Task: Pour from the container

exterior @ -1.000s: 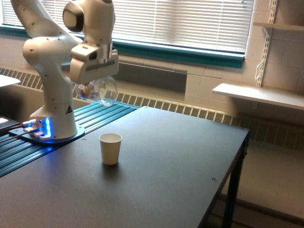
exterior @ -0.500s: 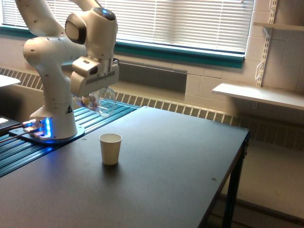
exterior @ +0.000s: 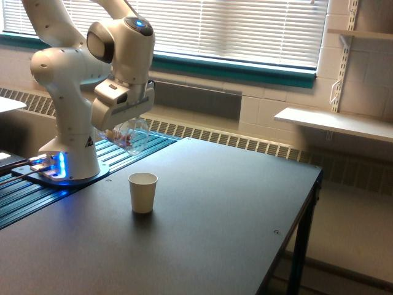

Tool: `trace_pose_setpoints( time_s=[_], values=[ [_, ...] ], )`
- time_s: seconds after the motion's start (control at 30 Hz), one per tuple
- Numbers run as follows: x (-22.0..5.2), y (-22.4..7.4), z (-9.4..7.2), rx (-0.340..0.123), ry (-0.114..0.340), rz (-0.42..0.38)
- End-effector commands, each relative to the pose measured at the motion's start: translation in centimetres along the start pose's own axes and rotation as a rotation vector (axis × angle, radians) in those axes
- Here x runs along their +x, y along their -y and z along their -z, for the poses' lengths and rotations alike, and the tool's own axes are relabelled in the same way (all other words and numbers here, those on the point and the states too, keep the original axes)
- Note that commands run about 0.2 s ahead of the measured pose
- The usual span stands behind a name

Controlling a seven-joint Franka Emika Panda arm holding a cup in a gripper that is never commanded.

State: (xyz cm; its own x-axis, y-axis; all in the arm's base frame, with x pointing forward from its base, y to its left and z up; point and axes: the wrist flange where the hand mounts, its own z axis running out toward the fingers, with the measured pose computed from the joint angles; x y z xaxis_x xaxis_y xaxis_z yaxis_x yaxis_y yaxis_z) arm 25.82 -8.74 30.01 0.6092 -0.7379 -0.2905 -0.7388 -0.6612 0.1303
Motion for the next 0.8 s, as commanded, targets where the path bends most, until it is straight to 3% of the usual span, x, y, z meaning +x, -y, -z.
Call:
trace_pose_setpoints(
  time_s=[0.03, 0.8],
  values=[
    [-0.1, 0.1, -1.1, -0.057, 0.07, 0.042],
    [2.1, 0.5, -0.7, -0.047, 0.079, 0.008]
  ],
)
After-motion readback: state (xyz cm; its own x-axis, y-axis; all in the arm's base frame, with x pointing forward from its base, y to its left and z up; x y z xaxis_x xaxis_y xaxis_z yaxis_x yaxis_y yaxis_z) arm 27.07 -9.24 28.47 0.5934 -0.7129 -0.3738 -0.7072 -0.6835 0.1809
